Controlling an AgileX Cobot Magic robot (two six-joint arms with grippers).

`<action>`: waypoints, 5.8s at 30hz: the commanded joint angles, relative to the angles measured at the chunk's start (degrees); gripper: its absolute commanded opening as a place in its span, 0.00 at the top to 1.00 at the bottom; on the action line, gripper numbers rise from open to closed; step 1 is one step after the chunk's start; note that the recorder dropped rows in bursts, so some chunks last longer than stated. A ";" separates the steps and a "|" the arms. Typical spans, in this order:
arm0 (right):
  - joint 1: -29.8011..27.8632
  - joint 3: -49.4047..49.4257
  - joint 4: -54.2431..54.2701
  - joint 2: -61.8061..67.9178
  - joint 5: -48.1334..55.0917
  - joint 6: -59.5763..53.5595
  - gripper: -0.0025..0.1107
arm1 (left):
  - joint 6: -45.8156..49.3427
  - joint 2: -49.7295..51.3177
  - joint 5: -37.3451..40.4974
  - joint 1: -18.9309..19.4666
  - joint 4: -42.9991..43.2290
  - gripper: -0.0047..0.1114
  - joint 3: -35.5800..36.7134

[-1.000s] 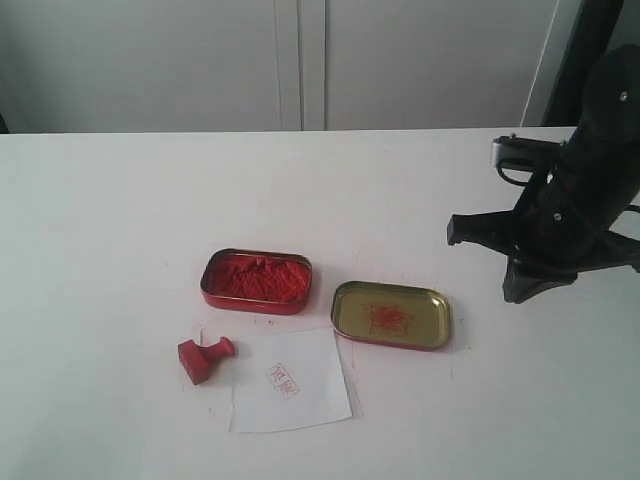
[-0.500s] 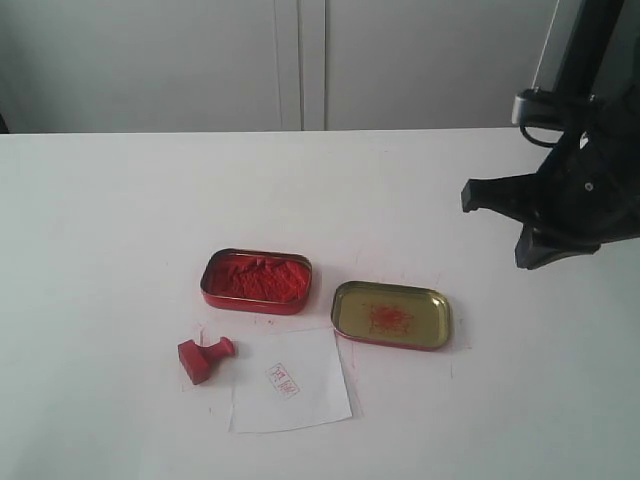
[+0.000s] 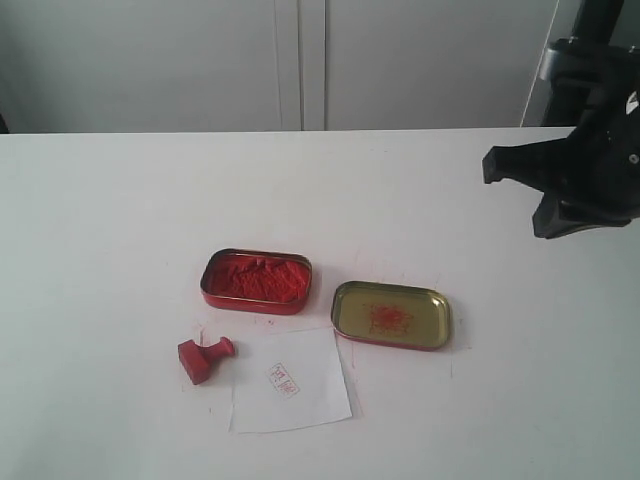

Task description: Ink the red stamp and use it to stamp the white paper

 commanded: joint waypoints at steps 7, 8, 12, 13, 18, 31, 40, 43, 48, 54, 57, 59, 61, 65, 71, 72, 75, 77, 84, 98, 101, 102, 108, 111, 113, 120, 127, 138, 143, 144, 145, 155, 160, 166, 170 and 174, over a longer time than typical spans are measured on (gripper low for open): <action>-0.44 0.15 -1.59 -5.54 1.04 -1.18 0.98 | 0.16 -0.20 -0.25 0.04 -0.16 0.96 0.19; -0.44 0.15 -1.73 -6.07 1.16 -1.18 0.98 | 0.16 -0.20 -0.25 0.04 -0.16 0.96 0.19; -0.44 0.15 -1.71 -7.92 1.97 -1.18 0.98 | 0.16 -0.20 -0.25 0.04 -0.16 0.96 0.19; -0.44 0.15 -1.71 -8.26 2.06 -1.18 0.98 | 0.16 -0.20 -0.25 0.04 -0.16 0.96 0.19; -0.44 0.24 -1.71 -10.63 2.06 -1.18 0.98 | 0.16 -0.20 -0.25 0.04 -0.16 0.96 0.19; -0.34 11.73 -5.39 -21.47 -5.29 -2.12 0.98 | 0.16 -0.20 -0.25 0.04 -0.16 0.96 0.19; -0.34 18.89 -6.41 -32.12 -13.01 -3.69 0.98 | 0.16 -0.20 -0.25 0.04 -0.16 0.96 0.19; -0.34 21.15 -6.53 -36.06 -15.65 -3.69 0.98 | 0.16 -0.20 -0.25 0.04 -0.16 0.96 0.19; -0.34 24.96 -7.32 -41.93 -19.73 -3.98 0.98 | 0.16 -0.20 -0.25 0.04 -0.16 0.96 0.19; -0.34 27.93 -7.67 -48.50 -22.16 -6.58 0.98 | 0.16 -0.20 -0.25 0.04 -0.16 0.96 0.19; -0.34 29.37 -7.67 -51.30 -23.74 -6.58 0.98 | 0.16 -0.20 -0.25 0.04 -0.16 0.96 0.19; -0.34 30.31 -7.78 -53.01 -24.43 -6.58 0.98 | 0.16 -0.20 -0.25 0.04 -0.16 0.96 0.19; -0.34 31.24 -7.78 -54.39 -25.17 -6.58 0.98 | 0.16 -0.20 -0.25 0.04 -0.16 0.96 0.19; -0.34 33.57 -7.88 -55.69 -29.14 -6.58 0.98 | 0.16 -0.20 -0.25 0.04 -0.16 0.96 0.19; -0.34 36.32 -8.00 -55.81 -36.43 -6.58 0.98 | 0.16 -0.20 -0.25 0.04 -0.16 0.96 0.19; -0.34 36.32 -8.00 -55.81 -36.43 -6.58 0.98 | 0.16 -0.20 -0.25 0.04 -0.16 0.96 0.19; -0.34 36.32 -8.00 -55.81 -36.43 -6.58 0.98 | 0.16 -0.20 -0.25 0.04 -0.16 0.96 0.19; -0.34 36.32 -8.00 -55.81 -35.89 -6.58 0.98 | 0.16 -0.20 -0.25 0.04 -0.16 0.96 0.19; -0.34 36.32 -7.83 -55.81 -35.44 -6.58 0.98 | 0.16 -0.20 -0.25 0.04 -0.16 0.96 0.19; -0.34 36.32 -7.58 -55.81 -35.44 -6.58 0.98 | 0.16 -0.20 -0.25 0.04 -0.16 0.96 0.19; -0.34 36.32 -7.58 -55.81 -35.44 -6.58 0.98 | 0.16 -0.20 -0.25 0.04 -0.16 0.96 0.19; -0.34 36.32 -7.58 -55.81 -35.44 -6.58 0.98 | 0.16 -0.20 -0.25 0.04 -0.16 0.96 0.19; -0.34 36.32 -7.58 -58.44 -35.44 -6.58 0.98 | 0.16 -0.20 -0.25 0.04 -0.16 0.96 0.19; -0.34 36.32 -7.58 -60.91 -35.44 -6.58 0.98 | 0.16 -0.20 -0.25 0.04 -0.16 0.96 0.19; -0.45 36.32 -7.58 -62.66 -35.44 -6.58 0.98 | 0.16 -0.20 -0.25 0.04 -0.16 0.96 0.19; -0.68 40.22 -7.45 -68.67 -35.80 -6.58 0.98 | 0.16 -0.20 -0.25 0.04 -0.16 0.96 0.19; -7.46 45.70 -7.45 -72.91 -35.68 -6.58 0.98 | 0.16 -0.20 -0.25 0.04 -0.16 0.96 0.19; -8.96 52.72 -7.56 -76.63 -35.58 -6.58 0.98 | 0.16 -0.20 -0.25 0.04 -0.16 0.96 0.19; -8.96 54.87 -7.56 -76.63 -34.09 -6.58 0.98 | 0.16 -0.20 -0.25 0.04 -0.16 0.96 0.19; -8.96 54.87 -7.56 -76.63 -33.42 -6.58 0.98 | 0.16 -0.20 -0.25 0.04 -0.16 0.96 0.19; -8.96 54.87 -7.56 -76.63 -33.42 -6.58 0.98 | 0.16 -0.20 -0.25 0.04 -0.16 0.96 0.19; -8.96 54.87 -7.56 -78.10 -33.53 -8.92 0.98 | 0.16 -0.20 -0.25 0.04 -0.16 0.96 0.19; -8.96 54.91 -7.56 -78.10 -33.53 -12.42 0.98 | 0.16 -0.20 -0.25 0.04 -0.16 0.96 0.19; -8.96 57.65 -7.11 -78.10 -33.53 -12.42 0.98 | 0.16 -0.20 -0.25 0.04 -0.16 0.96 0.19; -8.96 62.30 -6.58 -78.10 -33.53 -12.31 0.98 | 0.16 -0.20 -0.25 0.04 -0.16 0.96 0.19; -8.96 62.78 -6.58 -78.10 -33.80 -12.31 0.98 | 0.16 -0.20 -0.25 0.04 -0.16 0.96 0.19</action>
